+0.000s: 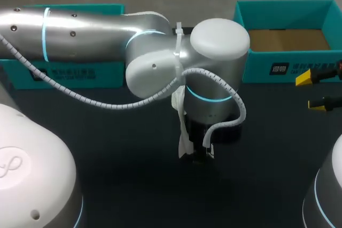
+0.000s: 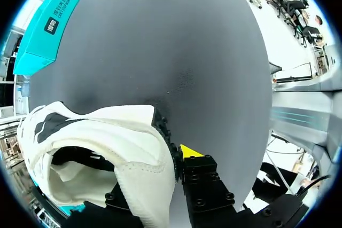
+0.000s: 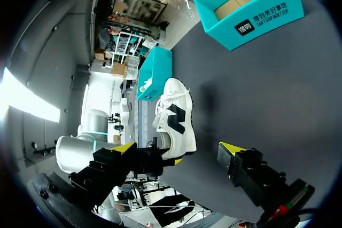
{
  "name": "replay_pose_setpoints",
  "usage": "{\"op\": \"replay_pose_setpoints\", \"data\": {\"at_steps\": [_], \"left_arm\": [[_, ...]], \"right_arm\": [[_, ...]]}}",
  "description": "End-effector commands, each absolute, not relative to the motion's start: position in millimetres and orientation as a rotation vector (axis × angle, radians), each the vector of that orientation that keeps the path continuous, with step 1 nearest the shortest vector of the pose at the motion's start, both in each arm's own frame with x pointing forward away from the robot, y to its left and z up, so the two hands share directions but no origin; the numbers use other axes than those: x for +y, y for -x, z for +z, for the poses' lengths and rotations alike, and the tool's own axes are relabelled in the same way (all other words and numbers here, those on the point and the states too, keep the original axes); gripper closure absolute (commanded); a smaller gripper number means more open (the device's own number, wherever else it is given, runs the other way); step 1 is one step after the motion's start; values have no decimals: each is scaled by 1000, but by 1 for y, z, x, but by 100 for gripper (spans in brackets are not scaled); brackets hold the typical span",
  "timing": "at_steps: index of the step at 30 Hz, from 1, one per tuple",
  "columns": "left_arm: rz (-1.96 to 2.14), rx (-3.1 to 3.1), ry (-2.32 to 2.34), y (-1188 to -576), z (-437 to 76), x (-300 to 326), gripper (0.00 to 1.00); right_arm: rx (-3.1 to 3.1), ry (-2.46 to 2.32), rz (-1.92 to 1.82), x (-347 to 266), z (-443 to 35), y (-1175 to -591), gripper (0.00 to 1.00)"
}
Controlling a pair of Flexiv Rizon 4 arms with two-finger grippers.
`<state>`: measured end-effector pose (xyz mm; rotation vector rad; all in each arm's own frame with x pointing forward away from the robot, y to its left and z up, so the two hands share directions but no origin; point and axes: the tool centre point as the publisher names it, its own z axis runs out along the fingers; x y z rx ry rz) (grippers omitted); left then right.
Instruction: Take the shoe out of the shoebox, open the shoe tongue, remove and reinsert the insole, then place the shoe into the shoebox
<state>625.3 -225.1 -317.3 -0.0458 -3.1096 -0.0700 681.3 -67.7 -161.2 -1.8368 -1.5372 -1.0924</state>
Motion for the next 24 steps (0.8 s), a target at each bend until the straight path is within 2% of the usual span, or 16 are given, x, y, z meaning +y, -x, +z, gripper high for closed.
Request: {"op": "replay_pose_setpoints", "data": {"at_steps": [1, 13, 24], "left_arm": [[-26, -3088, 61, -630, -285, -214, 100], [-53, -3108, 86, -632, -222, -205, 100], [-94, -3141, 41, -642, -195, -205, 100]], "right_arm": [[-1537, 1841, -1092, -67, -161, -680, 0], [-1537, 1841, -1092, -67, -161, -680, 0], [-1537, 1841, -1092, -67, -161, -680, 0]]}}
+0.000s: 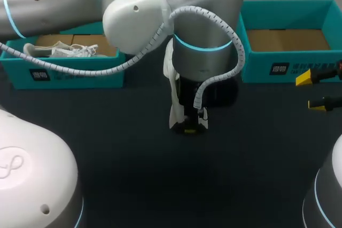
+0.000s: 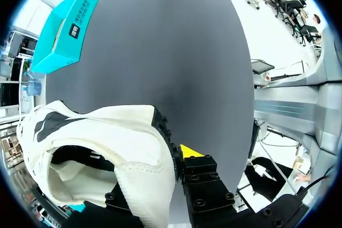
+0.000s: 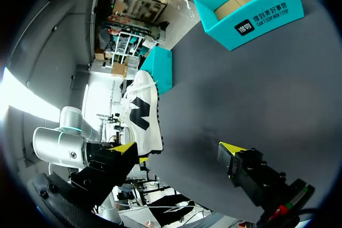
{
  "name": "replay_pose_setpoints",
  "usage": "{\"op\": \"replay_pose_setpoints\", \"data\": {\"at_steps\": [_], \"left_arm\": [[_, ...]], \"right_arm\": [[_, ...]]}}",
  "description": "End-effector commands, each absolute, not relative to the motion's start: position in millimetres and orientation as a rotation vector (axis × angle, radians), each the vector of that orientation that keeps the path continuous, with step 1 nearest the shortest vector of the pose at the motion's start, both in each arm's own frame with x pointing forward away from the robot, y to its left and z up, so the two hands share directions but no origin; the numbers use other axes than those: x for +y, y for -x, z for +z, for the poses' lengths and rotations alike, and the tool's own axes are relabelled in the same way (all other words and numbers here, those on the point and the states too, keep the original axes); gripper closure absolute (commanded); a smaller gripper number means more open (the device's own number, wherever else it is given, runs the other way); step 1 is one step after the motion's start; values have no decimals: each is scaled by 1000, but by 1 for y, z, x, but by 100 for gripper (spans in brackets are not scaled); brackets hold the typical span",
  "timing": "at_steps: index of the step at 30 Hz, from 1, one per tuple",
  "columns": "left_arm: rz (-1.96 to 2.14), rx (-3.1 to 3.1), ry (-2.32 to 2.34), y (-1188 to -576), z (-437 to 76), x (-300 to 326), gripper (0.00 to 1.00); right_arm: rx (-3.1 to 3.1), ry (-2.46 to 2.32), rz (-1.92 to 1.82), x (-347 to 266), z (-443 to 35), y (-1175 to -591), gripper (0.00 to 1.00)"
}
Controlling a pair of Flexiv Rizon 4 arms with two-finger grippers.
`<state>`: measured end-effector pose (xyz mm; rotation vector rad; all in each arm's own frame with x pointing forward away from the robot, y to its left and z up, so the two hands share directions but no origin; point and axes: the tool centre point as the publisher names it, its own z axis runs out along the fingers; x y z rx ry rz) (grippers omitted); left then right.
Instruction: Take the shoe out of the shoebox, open the shoe tongue, remove and reinsert the insole, then place the shoe into the shoebox
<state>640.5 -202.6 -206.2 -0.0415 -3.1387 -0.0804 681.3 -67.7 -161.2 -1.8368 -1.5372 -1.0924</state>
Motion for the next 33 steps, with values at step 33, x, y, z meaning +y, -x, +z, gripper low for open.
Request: {"op": "replay_pose_setpoints", "data": {"at_steps": [33], "left_arm": [[-99, -3120, 47, -679, -178, -123, 100]], "right_arm": [[-1537, 1841, -1092, -67, -161, -680, 0]]}}
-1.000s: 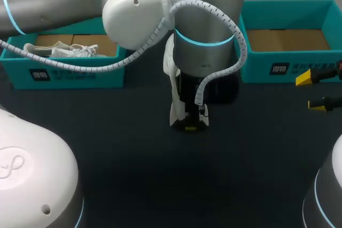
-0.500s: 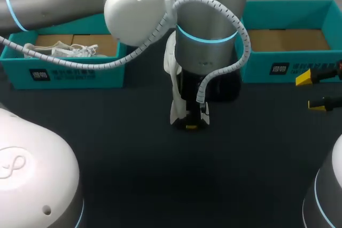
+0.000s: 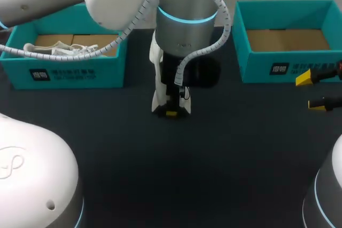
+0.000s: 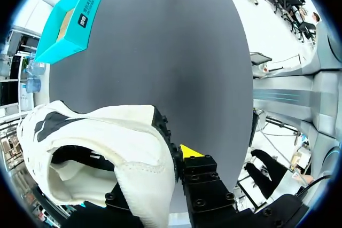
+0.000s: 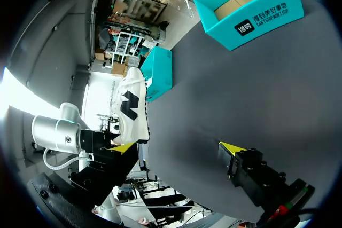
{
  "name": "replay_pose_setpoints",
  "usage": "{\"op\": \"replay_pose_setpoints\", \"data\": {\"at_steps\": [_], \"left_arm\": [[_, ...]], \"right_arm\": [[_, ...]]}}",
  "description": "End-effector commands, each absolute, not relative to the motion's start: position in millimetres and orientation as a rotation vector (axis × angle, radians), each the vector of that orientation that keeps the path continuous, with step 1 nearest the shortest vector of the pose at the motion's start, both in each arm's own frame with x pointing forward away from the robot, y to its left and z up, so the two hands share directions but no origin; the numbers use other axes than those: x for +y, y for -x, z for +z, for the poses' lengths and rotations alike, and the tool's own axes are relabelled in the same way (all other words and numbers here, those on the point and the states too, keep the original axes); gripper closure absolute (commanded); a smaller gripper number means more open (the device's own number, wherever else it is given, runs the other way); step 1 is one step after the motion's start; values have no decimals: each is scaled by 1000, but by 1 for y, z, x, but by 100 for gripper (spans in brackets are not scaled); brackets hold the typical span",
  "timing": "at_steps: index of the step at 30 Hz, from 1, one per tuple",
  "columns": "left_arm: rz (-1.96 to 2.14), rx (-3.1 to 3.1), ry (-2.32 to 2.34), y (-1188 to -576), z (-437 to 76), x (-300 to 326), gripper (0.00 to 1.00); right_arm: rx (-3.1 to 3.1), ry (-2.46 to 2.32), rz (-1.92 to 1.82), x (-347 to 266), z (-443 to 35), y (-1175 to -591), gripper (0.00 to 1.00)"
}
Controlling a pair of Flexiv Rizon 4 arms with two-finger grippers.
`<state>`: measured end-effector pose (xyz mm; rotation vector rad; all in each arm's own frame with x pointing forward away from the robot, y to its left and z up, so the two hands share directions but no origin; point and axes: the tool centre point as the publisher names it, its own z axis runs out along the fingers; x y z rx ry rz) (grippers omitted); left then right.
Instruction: Take the shoe out of the shoebox, open the shoe tongue, remove and reinsert the insole, then place the shoe into the shoebox
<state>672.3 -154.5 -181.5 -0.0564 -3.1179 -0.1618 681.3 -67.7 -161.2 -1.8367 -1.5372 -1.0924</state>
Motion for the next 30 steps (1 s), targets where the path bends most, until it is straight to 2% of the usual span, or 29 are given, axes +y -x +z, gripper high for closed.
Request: {"op": "replay_pose_setpoints", "data": {"at_steps": [1, 30], "left_arm": [[-98, -3120, 39, -681, -177, -118, 100], [-133, -3089, -245, -730, -176, 39, 100]], "right_arm": [[-1537, 1841, -1092, -67, -161, -680, 0], [-1537, 1841, -1092, -67, -161, -680, 0]]}}
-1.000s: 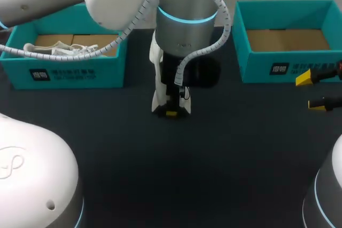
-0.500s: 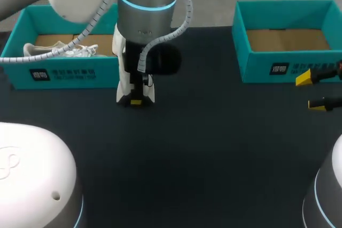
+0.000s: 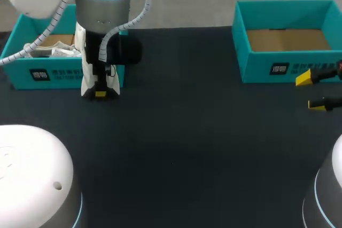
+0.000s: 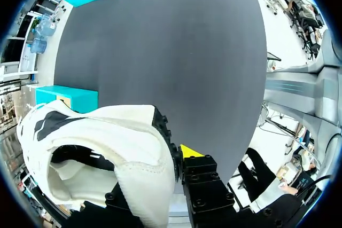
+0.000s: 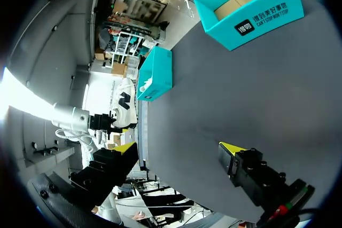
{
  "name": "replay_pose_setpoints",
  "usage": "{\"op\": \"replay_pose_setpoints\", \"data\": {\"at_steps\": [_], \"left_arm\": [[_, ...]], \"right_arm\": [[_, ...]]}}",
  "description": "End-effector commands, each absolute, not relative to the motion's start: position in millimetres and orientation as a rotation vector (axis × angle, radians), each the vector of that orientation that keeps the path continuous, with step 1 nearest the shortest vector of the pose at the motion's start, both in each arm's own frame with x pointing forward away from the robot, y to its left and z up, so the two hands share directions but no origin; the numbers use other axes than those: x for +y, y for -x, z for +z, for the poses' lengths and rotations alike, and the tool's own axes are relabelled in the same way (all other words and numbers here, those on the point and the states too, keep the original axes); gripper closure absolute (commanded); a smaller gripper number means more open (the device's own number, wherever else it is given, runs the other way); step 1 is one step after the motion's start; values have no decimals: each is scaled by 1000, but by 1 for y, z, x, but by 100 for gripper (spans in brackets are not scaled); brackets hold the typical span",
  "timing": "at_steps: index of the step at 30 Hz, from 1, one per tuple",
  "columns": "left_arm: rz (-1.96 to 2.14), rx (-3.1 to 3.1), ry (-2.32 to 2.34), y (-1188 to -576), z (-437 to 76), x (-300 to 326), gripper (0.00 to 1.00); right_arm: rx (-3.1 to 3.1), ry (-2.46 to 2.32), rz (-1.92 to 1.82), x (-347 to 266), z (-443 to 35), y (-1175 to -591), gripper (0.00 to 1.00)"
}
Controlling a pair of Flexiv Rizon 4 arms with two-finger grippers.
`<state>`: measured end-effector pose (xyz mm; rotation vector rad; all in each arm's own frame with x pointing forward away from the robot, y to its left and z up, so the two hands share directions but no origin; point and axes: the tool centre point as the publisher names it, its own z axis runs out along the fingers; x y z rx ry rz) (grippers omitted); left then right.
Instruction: Take the shoe out of the shoebox, open the shoe tongue, remove and reinsert the insole, then place the shoe into the shoebox
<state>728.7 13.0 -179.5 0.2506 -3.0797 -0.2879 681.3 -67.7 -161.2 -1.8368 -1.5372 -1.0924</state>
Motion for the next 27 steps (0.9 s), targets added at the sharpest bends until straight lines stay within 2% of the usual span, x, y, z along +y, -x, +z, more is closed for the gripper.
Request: {"op": "replay_pose_setpoints", "data": {"at_steps": [1, 27], "left_arm": [[-131, -3087, -255, -731, -176, 44, 100], [-63, -3058, -326, -789, -168, 165, 100]], "right_arm": [[-1537, 1841, -1092, -67, -161, -680, 0], [-1537, 1841, -1092, -67, -161, -680, 0]]}}
